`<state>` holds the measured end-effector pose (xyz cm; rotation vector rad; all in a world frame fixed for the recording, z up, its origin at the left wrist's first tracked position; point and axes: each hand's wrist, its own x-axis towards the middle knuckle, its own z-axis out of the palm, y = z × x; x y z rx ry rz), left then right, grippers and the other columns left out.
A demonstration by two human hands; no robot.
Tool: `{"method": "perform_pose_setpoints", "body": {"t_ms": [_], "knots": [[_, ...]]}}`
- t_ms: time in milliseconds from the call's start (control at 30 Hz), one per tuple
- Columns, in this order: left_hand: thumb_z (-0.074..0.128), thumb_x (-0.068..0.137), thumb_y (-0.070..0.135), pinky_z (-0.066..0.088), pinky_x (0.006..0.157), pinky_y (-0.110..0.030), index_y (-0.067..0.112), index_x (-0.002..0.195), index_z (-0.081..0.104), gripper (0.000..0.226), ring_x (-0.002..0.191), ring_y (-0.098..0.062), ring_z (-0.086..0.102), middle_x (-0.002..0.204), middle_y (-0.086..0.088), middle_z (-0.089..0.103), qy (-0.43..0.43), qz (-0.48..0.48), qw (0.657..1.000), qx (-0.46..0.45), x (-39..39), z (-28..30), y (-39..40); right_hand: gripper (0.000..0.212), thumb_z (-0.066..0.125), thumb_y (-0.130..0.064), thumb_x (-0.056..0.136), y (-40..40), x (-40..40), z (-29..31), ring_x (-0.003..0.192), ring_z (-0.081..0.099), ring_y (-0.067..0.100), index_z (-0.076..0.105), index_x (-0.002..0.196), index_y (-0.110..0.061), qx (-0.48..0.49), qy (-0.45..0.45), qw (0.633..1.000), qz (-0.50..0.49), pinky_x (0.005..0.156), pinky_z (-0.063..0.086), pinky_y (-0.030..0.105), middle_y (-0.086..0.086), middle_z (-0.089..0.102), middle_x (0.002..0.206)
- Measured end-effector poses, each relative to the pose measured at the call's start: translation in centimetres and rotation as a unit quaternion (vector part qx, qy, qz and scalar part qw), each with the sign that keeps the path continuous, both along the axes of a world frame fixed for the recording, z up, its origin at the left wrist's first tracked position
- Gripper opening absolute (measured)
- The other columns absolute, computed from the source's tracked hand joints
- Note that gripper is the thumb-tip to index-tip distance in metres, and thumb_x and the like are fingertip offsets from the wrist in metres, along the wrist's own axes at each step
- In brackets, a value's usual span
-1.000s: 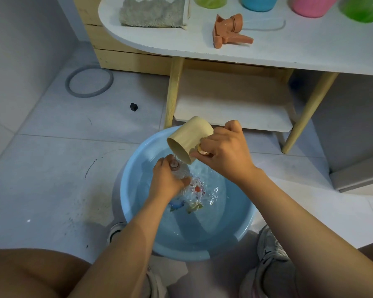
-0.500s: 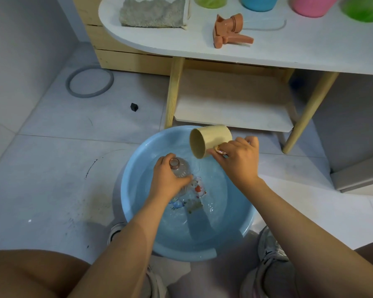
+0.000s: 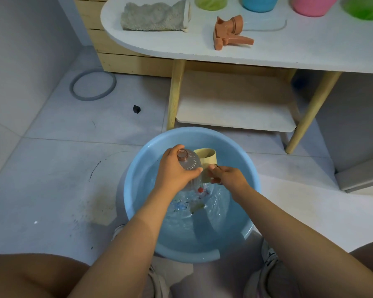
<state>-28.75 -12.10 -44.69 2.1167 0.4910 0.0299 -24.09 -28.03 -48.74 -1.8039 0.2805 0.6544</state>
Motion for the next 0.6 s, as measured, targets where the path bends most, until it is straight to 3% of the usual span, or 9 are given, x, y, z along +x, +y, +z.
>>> {"method": "perform_pose_setpoints", "body": {"t_ms": [67,167,267,433,600], "knots": [[0.084,0.066,0.028,0.031,0.085,-0.011,0.021,0.131,0.048,0.075,0.112,-0.008,0.049,0.128,0.004,0.050,0.002,-0.003,1.000,-0.004,0.2,0.5,-0.1,0.025,0.062,-0.031,0.089,0.4,-0.3,-0.3,0.075,0.064,0.020,0.071,0.092,-0.008,0.028,0.022,0.999,0.000,0.078,0.049,0.027,0.008,0.068,0.084],[0.085,0.065,0.031,0.033,0.088,-0.014,0.023,0.131,0.048,0.077,0.109,-0.005,0.048,0.130,0.004,0.051,-0.002,-0.016,1.000,-0.010,0.3,1.0,-0.1,0.023,0.061,-0.033,0.090,0.7,-0.5,-0.5,0.075,0.058,0.018,0.068,0.084,-0.012,0.048,0.051,0.998,0.003,0.080,0.048,0.028,0.003,0.063,0.074],[0.085,0.064,0.033,0.031,0.090,-0.015,0.025,0.135,0.044,0.083,0.108,-0.001,0.042,0.133,0.006,0.046,0.001,-0.031,0.999,-0.021,0.2,1.5,0.1,0.021,0.059,-0.032,0.091,0.7,-0.5,-0.2,0.069,0.053,0.016,0.065,0.080,-0.016,0.118,0.091,0.989,-0.022,0.071,0.046,0.023,-0.001,0.058,0.071],[0.091,0.053,0.032,0.030,0.099,-0.021,0.023,0.145,0.027,0.112,0.130,-0.013,0.037,0.143,0.002,0.035,0.064,-0.093,0.993,-0.028,0.8,1.9,1.4,0.018,0.059,-0.028,0.091,0.7,-0.3,0.6,0.056,0.055,0.009,0.063,0.079,-0.015,0.157,0.101,0.982,-0.021,0.062,0.042,0.020,-0.003,0.060,0.064],[0.092,0.051,0.035,0.034,0.098,-0.023,0.035,0.141,0.030,0.110,0.126,-0.014,0.041,0.136,0.002,0.041,0.042,-0.117,0.992,0.020,0.6,1.3,1.1,0.021,0.059,-0.029,0.091,0.7,-0.5,0.3,0.058,0.054,0.009,0.062,0.078,-0.012,0.166,0.108,0.980,-0.025,0.064,0.042,0.020,0.000,0.059,0.068]]}}
